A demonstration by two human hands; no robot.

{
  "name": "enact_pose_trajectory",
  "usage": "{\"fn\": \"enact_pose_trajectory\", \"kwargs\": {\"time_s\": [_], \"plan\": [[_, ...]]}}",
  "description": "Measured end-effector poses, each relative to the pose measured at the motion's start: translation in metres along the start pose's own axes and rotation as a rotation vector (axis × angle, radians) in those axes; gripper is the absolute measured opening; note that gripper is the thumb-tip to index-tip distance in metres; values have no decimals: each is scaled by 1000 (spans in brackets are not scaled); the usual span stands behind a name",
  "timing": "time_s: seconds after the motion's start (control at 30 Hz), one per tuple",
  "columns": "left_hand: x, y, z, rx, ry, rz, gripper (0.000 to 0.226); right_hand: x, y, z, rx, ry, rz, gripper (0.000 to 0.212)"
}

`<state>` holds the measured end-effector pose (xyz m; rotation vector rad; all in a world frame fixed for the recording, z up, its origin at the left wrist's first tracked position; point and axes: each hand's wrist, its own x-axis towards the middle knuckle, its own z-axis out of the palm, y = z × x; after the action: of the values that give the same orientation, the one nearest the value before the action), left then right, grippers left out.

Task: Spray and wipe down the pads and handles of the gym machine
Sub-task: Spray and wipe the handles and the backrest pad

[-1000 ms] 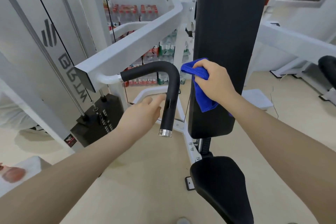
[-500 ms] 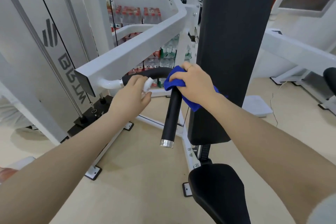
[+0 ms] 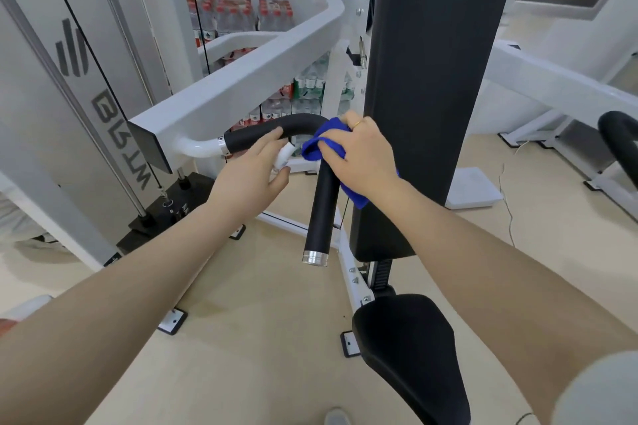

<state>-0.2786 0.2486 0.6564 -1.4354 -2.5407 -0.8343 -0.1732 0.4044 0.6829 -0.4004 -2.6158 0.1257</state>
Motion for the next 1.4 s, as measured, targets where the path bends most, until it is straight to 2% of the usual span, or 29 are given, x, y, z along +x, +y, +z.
{"fn": "enact_pose_trajectory", "kwargs": {"time_s": [0.13, 0.2, 0.23, 0.33, 0.4, 0.47, 0.53, 0.63, 0.8, 0.9, 1.0, 1.07, 1.1, 1.17, 1.3, 1.4], "plan": [[0, 11, -3, -63, 34, 39, 41, -41, -9, 1, 39, -37, -282, 33], [0, 16, -1, -87, 29, 52, 37, -50, -4, 3, 84, -80, -347, 34], [3, 18, 0, -102, 22, 53, 36, -44, 1, 3, 114, -75, -305, 32], [4, 25, 0, -154, 17, -14, 32, -12, 10, 5, 240, -34, 48, 28], [3, 29, -2, -174, 27, -49, 26, -1, 6, 8, 316, -13, 185, 30], [2, 31, -3, -210, 34, -36, 20, -10, -3, 8, 383, -8, 208, 29], [2, 30, -2, -251, 32, -8, 15, -30, -5, 6, 416, -54, 149, 28], [5, 29, 0, -245, 32, 2, 14, -27, 7, 4, 400, -77, 138, 30], [2, 18, -8, -221, 30, -82, 34, 41, 5, 12, 157, -62, 204, 31], [-5, 0, -17, -185, 65, -160, 31, 73, -6, 10, -48, -112, 46, 33], [-9, -11, -22, -197, 91, -226, 24, 88, -29, 10, -234, -167, -270, 32], [-10, -15, -23, -192, 110, -226, 23, 89, -51, 15, -281, -192, -494, 31], [-9, -16, -23, -175, 116, -208, 26, 90, -55, 15, -276, -220, -537, 30], [-6, -17, -24, -103, 124, -141, 36, 97, -46, 11, -239, -227, -462, 30], [3, -11, -20, 74, 167, -85, 37, 101, 10, -8, -65, -120, -31, 32], [11, -5, -18, 144, 167, -189, 35, 91, 18, -9, -37, -159, -51, 33]]}}
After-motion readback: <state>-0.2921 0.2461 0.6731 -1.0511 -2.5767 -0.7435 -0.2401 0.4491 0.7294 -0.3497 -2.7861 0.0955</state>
